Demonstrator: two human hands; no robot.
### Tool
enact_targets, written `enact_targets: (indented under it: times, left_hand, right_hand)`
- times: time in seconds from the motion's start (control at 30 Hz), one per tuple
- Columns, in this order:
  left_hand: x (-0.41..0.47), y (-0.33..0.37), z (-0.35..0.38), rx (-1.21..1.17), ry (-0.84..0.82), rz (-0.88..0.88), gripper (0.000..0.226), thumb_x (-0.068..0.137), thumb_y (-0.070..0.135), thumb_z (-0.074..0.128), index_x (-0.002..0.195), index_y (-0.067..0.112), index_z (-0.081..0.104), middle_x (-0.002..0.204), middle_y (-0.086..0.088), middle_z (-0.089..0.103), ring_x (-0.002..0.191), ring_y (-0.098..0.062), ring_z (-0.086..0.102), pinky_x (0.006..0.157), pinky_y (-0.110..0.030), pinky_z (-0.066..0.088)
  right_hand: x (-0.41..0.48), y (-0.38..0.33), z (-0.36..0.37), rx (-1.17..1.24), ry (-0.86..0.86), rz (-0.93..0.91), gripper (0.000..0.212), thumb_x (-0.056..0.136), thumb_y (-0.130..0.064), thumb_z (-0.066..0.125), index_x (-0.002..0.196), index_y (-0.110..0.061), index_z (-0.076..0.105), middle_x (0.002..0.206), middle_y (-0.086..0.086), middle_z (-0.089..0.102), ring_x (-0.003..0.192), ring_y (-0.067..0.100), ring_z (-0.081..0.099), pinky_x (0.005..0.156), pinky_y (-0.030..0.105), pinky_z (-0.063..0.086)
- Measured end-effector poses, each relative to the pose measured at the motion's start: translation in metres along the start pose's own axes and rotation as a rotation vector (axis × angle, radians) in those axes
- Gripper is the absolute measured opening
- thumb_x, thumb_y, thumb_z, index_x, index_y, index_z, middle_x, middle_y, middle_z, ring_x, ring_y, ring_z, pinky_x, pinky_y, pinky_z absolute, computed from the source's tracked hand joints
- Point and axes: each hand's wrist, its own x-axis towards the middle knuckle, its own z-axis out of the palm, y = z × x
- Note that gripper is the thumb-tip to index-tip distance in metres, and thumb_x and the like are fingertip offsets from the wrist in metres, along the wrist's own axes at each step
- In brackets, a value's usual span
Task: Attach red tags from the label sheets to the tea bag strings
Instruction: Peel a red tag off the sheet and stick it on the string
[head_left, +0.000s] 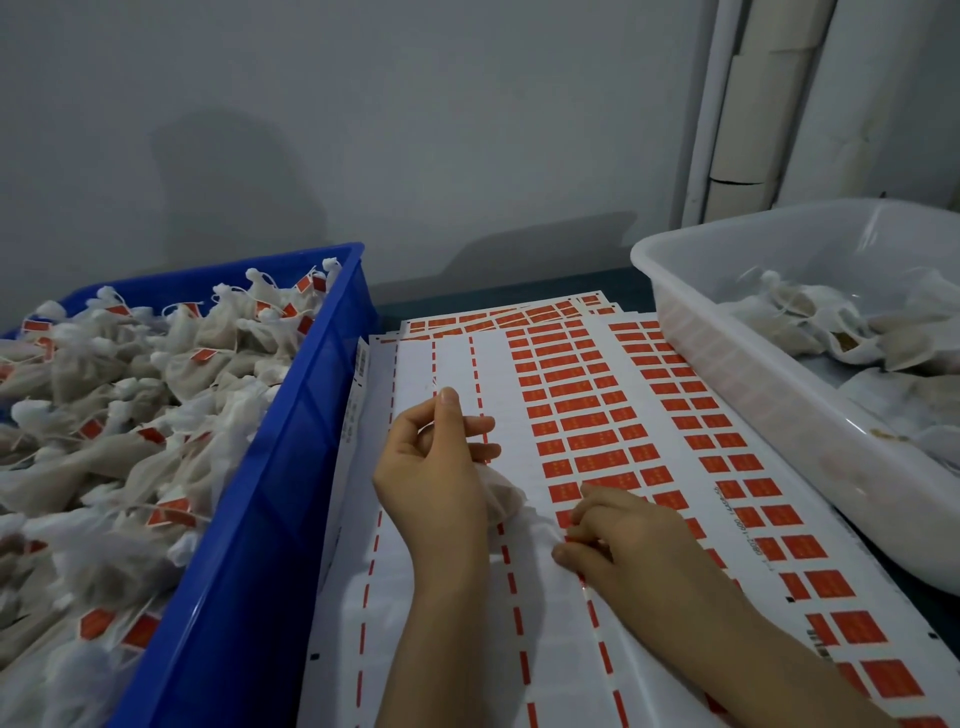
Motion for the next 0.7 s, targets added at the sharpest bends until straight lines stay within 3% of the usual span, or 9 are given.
enact_targets:
  times: [0.13, 0.33, 0.53, 0.7]
  left_hand:
    - [0.0, -0.001, 0.0, 0.001, -0.001, 0.002, 0.013, 0.089, 0.038, 0.057, 0.077, 0.036, 0.061, 0.069, 0.029, 0.065, 0.061, 0.005, 0.065, 0.042, -0.007, 0.045]
    - [0.001, -0.001, 0.0, 0.004, -0.008, 0.002, 0.013, 0.089, 0.037, 0.057, 0.077, 0.036, 0.06, 0.067, 0.03, 0.065, 0.061, 0.006, 0.064, 0.041, -0.006, 0.043]
    - [0.001, 0.0, 0.0, 0.003, -0.01, -0.002, 0.014, 0.09, 0.037, 0.057, 0.076, 0.036, 0.06, 0.066, 0.03, 0.064, 0.06, 0.006, 0.064, 0.041, -0.006, 0.043]
    - [0.001, 0.0, -0.001, 0.015, -0.015, -0.002, 0.014, 0.09, 0.037, 0.056, 0.076, 0.036, 0.06, 0.068, 0.03, 0.064, 0.061, 0.004, 0.064, 0.042, -0.007, 0.045]
  right_hand:
    - [-0.001, 0.002, -0.006, 0.056, -0.031, 0.047, 0.024, 0.09, -0.042, 0.051, 0.103, -0.029, 0.067, 0.109, -0.021, 0.057, 0.084, -0.008, 0.048, 0.066, -0.006, 0.025]
    - [0.0, 0.002, -0.011, 0.142, -0.038, 0.106, 0.016, 0.087, -0.038, 0.058, 0.093, -0.03, 0.07, 0.084, -0.03, 0.049, 0.08, -0.012, 0.05, 0.064, -0.003, 0.03]
    - [0.001, 0.003, -0.014, 0.172, -0.069, 0.123, 0.015, 0.087, -0.036, 0.059, 0.095, -0.031, 0.07, 0.09, -0.031, 0.05, 0.086, -0.012, 0.049, 0.07, -0.001, 0.03]
    - [0.003, 0.004, -0.024, 0.132, -0.197, 0.123, 0.024, 0.084, -0.037, 0.063, 0.108, -0.035, 0.066, 0.097, -0.034, 0.042, 0.083, -0.015, 0.042, 0.067, -0.003, 0.026]
